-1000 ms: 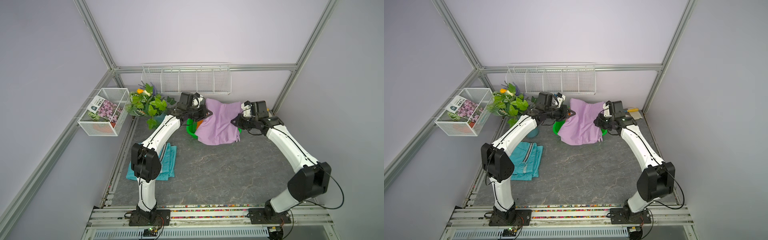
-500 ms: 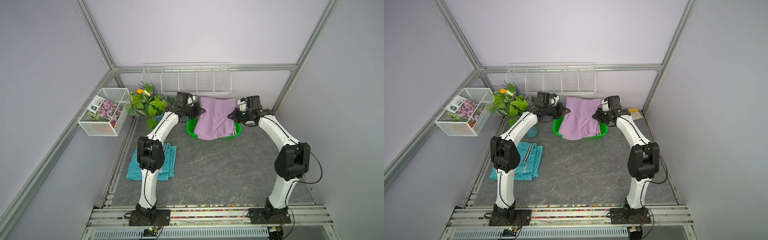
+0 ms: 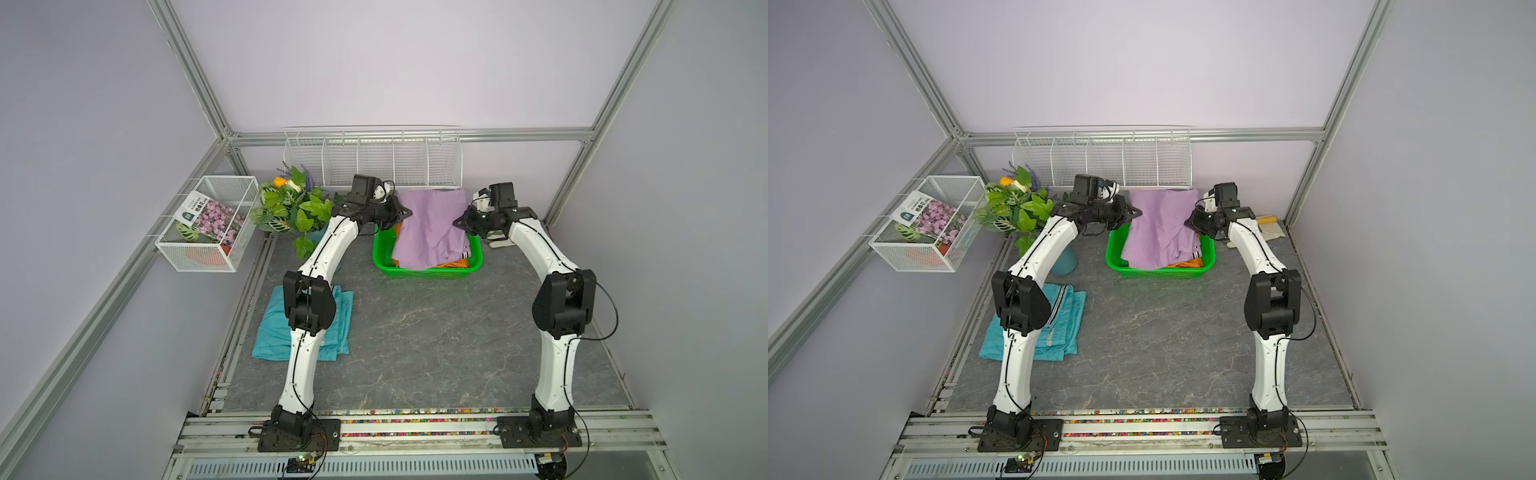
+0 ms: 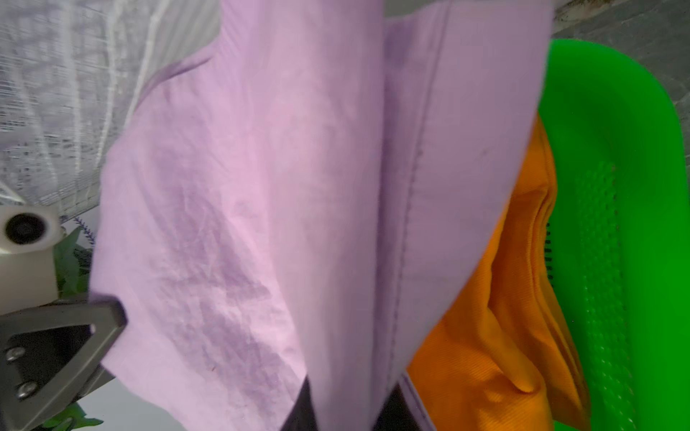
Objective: Put the folded long pants in the basket
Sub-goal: Place the long pant in the basket.
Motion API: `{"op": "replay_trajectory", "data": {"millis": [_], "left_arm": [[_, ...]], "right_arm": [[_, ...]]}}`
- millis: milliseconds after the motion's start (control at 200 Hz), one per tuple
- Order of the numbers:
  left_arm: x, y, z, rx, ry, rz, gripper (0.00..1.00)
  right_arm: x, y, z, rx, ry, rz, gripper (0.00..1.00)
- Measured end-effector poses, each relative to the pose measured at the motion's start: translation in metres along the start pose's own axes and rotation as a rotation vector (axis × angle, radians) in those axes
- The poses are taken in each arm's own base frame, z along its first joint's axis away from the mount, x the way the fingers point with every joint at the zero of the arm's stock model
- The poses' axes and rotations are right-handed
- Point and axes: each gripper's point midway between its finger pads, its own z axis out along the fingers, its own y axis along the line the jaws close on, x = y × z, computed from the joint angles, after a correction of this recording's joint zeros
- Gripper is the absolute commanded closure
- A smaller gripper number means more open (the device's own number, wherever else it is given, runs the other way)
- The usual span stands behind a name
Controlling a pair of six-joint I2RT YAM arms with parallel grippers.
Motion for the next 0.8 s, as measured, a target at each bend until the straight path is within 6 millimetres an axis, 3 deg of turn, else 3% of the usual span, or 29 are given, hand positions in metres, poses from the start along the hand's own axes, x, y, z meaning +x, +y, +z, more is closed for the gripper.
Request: {"op": "replay_trajectory", "data": {"millis": [590,655,775,805], "left_arm": [[0.008,0.046,0.028,-0.102,0.008,0.074,1.0],[0.006,0.065,0.037,-0.124,-0.011,0.056,1.0],[0.005,0.145,0.056,-0.223,-0.028,-0.031,1.0],[0.005,0.15,0.06,-0.219,-0.034,-0.027,1.0]], "right_arm": [[0.014,-0.047,0.034,0.078,-0.005,0.021,1.0],[0.014,-0.048,0.035,0.082,-0.009,0.02,1.0],[0.013,-0.046,0.037,0.066,-0.011,0.014,1.0],[0.014,-0.043,0.041,0.061,-0.011,0.007,1.0]]}}
